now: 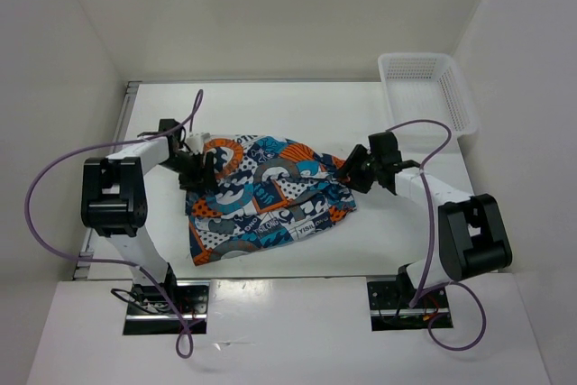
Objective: Fold and stack the shorts
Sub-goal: Fold the shorts
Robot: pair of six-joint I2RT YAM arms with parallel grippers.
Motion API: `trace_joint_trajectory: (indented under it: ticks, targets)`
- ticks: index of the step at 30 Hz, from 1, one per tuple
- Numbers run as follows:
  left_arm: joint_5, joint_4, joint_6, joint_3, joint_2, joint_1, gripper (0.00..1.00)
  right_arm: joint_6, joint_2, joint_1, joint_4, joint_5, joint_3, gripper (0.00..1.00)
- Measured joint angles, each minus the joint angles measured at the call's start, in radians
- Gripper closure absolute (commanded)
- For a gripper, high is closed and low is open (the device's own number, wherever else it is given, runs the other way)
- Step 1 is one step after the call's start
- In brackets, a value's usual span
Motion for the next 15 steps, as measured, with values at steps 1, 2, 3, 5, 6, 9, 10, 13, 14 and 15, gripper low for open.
trace_joint_trajectory:
  ticks: [1,2,3,5,6,9,10,13,14,15]
  targets:
    - [-0.001,0.002,0.0,-0.003,0.007,0.0,0.37,0.0,0.007,0.0,0.003,-0.003,0.0,0.45]
    - [-0.001,0.002,0.0,-0.006,0.014,0.0,0.4,0.001,0.011,0.0,0.004,-0.006,0.0,0.48]
    - [0.0,0.002,-0.002,-0.007,0.024,0.0,0.49,0.001,0.017,0.0,0.006,-0.01,0.0,0.53]
    - [0.001,0.006,-0.002,-0.009,0.026,0.001,0.61,0.0,0.024,0.0,0.007,-0.019,0.0,0.6]
    - [0.001,0.007,0.002,-0.01,0.029,0.002,0.68,-0.001,0.027,0.0,0.009,-0.023,0.0,0.67]
    - [0.01,0.001,-0.001,-0.008,0.031,0.002,0.91,-0.007,0.034,0.0,0.01,-0.029,0.0,0.78]
    - [0.011,-0.005,-0.002,-0.006,0.031,0.002,0.94,-0.009,0.036,0.0,0.009,-0.032,0.002,0.81]
    - [0.017,-0.026,-0.002,0.03,0.031,0.002,0.99,-0.013,0.043,0.0,0.008,-0.041,0.012,0.93]
    - [0.02,-0.03,-0.001,0.048,0.029,0.002,0.99,-0.016,0.044,0.0,0.008,-0.043,0.016,0.97]
    - [0.02,-0.033,-0.001,0.065,0.026,0.002,1.0,-0.017,0.044,0.0,0.008,-0.044,0.019,1.0]
